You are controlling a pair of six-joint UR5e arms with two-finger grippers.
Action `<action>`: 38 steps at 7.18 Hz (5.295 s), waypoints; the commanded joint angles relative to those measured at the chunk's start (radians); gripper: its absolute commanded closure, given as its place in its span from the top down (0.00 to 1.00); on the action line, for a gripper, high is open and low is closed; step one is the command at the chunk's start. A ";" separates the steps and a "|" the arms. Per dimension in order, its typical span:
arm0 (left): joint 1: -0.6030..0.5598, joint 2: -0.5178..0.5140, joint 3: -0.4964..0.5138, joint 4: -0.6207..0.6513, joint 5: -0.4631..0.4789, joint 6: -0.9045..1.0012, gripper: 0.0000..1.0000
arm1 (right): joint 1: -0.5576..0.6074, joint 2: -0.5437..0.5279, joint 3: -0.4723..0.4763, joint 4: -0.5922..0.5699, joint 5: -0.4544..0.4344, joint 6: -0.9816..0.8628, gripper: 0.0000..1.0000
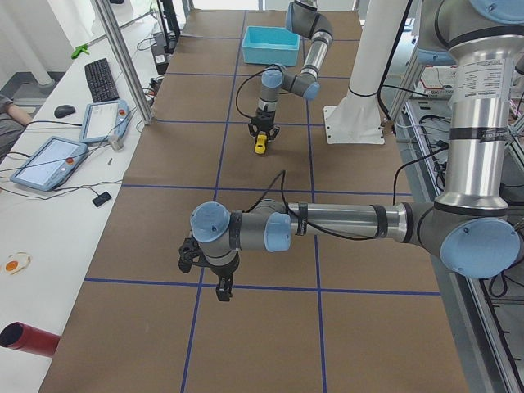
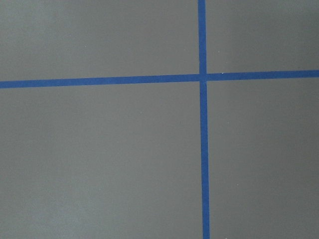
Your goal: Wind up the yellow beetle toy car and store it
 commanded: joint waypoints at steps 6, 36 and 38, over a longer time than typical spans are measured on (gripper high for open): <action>0.000 -0.003 -0.005 0.002 -0.003 -0.040 1.00 | 0.488 -0.592 0.810 -0.484 0.464 -0.264 0.00; 0.002 0.025 -0.051 0.005 -0.003 -0.040 1.00 | 1.129 -1.072 0.628 -0.600 0.616 -0.593 1.00; 0.003 0.025 -0.049 0.008 -0.003 -0.040 1.00 | 1.156 -1.044 0.579 -0.595 0.562 -0.324 1.00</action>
